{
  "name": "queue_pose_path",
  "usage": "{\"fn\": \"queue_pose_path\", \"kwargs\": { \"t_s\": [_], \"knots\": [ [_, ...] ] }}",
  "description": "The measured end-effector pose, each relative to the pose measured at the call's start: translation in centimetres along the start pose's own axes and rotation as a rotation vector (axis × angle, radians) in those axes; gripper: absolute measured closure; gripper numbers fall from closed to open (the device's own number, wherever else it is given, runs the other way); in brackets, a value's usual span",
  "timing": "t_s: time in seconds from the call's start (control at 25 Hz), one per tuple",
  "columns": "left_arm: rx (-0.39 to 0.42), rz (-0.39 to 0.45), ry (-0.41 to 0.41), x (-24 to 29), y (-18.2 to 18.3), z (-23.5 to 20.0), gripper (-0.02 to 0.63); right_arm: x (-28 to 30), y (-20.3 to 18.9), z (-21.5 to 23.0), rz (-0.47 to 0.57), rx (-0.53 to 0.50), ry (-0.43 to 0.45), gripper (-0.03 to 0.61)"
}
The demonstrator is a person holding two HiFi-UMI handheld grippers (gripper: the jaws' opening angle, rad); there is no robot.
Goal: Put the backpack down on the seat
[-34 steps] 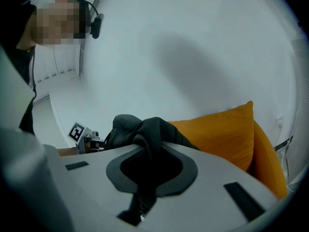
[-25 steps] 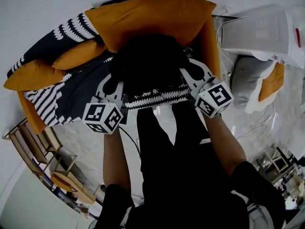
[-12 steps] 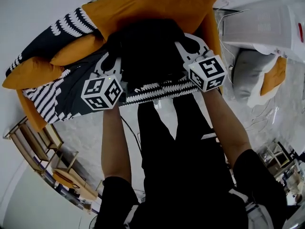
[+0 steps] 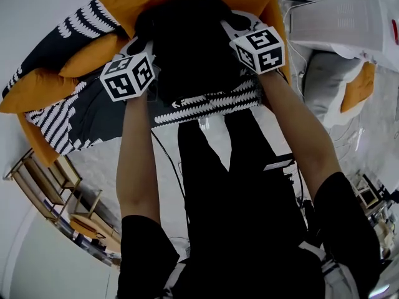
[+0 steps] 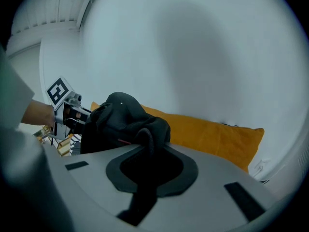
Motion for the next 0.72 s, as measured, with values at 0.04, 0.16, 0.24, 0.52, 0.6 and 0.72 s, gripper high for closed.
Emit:
{"fn": "queue_pose_path", "kwargs": {
  "t_s": [0.04, 0.16, 0.24, 0.52, 0.6, 0.72],
  "knots": [
    [-0.003, -0.006, 0.002, 0.3, 0.0, -0.1, 0.572, 0.4, -0.1, 0.2, -0.008, -0.004, 0.002, 0.531],
    [-0.008, -0.021, 0.009, 1.0, -0.3, -0.3, 0.572, 0.9, -0.6, 0.6, -0.030, -0.005, 0.012, 0.531],
    [-0.013, -0.021, 0.020, 1.2, -0.6, -0.4, 0.572, 0.9, -0.8, 0.5, -0.041, 0.004, 0.023, 0.531],
    [-0.020, -0.013, 0.052, 1.7, -1.4, -0.7, 0.571, 1.0, -1.5, 0.5, -0.044, 0.035, 0.029, 0.531],
    [-0.025, -0.016, 0.057, 1.8, -1.6, -0.8, 0.571, 1.1, -1.7, 0.4, -0.043, 0.048, 0.031, 0.531],
    [-0.036, -0.024, 0.057, 1.6, -1.9, -1.1, 0.571, 1.1, -1.8, 0.0, -0.042, 0.088, 0.044, 0.531]
  ]
}}
Point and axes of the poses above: the fingertips, and each gripper's own axes: x forward along the fingers, z to its right, y out of its top, the point moved 5 cm from there along -x, backward along the fingers, and after that the axes turned 4 degrees about -x, right-handed, at the moved point
